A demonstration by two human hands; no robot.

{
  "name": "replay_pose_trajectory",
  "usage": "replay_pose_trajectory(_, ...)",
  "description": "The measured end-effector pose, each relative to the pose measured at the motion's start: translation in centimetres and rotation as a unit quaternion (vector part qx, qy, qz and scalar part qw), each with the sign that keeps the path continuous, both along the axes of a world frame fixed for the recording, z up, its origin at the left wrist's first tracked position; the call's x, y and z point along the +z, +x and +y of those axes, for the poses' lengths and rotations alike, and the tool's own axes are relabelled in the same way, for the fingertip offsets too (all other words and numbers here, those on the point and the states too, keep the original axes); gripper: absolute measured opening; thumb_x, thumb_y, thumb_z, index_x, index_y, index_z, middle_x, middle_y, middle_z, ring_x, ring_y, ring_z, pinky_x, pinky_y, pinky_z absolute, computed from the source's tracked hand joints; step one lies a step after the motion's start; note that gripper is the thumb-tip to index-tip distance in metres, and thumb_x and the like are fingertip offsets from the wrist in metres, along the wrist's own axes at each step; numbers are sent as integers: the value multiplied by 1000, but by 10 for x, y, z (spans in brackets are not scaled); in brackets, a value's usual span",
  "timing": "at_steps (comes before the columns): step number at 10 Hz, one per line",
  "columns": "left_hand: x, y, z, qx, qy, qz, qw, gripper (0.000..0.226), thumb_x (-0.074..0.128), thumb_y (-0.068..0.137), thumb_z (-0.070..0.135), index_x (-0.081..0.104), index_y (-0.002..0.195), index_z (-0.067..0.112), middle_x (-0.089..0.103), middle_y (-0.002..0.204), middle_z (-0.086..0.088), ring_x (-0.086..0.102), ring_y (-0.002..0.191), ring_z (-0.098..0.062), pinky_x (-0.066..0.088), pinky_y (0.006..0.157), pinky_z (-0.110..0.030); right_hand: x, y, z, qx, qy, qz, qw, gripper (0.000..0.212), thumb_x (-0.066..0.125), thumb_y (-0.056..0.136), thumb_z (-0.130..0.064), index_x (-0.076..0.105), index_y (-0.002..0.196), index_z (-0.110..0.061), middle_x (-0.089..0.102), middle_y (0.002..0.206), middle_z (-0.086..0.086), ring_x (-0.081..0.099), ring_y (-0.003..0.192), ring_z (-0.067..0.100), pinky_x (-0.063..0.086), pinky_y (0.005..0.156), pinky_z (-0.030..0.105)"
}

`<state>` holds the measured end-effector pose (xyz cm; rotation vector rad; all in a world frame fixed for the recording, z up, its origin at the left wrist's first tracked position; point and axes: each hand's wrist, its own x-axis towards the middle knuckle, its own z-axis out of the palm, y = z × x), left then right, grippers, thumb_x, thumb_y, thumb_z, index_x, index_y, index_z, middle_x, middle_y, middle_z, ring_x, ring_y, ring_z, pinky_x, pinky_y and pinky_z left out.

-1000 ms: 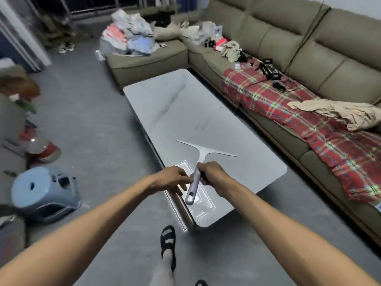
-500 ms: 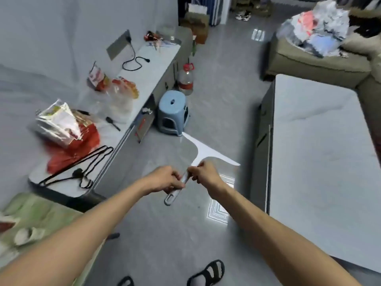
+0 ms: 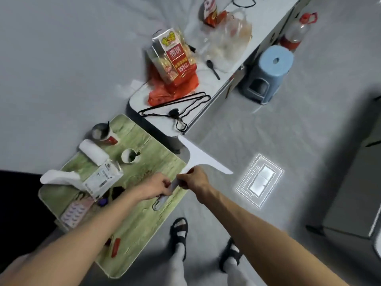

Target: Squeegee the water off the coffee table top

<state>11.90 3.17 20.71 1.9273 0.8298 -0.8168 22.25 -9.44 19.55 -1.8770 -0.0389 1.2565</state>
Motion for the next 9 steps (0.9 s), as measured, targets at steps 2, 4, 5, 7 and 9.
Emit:
replay_pose_trajectory(2,-101,-91,56,38,43,40,998,18,72,79,16,60,65,16,59,64,1,52,65,-15,35,58,-26,-106,-72,68,38,-22,88,995,23,71,86,-14,63,66,-6,66,70,9,60,56,19,50,53,27)
replay_pose_trajectory(4,-208,-135,75,57,92,53,993,9,70,83,22,71,85,13,72,88,-5,67,85,-22,51,75,-31,-218,-114,103,56,-19,104,993,14,66,88,-7,60,77,-3,60,67,6,57,45,9,46,44,19)
replay_pose_trajectory(5,-257,-154,76,59,110,60,990,9,68,83,24,71,84,15,73,88,-9,67,84,-26,52,75,-33,-268,-132,109,73,-54,100,991,18,69,87,-10,60,72,-7,63,68,7,59,50,13,46,46,22)
replay_pose_trajectory(7,-278,-158,74,70,107,81,988,12,66,84,25,70,87,14,71,84,-7,65,79,-25,51,68,-33,-290,-136,108,89,-52,103,989,18,72,85,-11,61,71,-8,64,70,10,60,58,20,52,57,30)
replay_pose_trajectory(9,-249,-125,83,71,77,79,991,24,70,83,23,66,105,16,71,101,-2,66,93,-22,55,86,-37,-250,-90,95,193,-103,151,964,8,69,86,-10,66,89,-3,64,79,11,58,56,16,48,44,18)
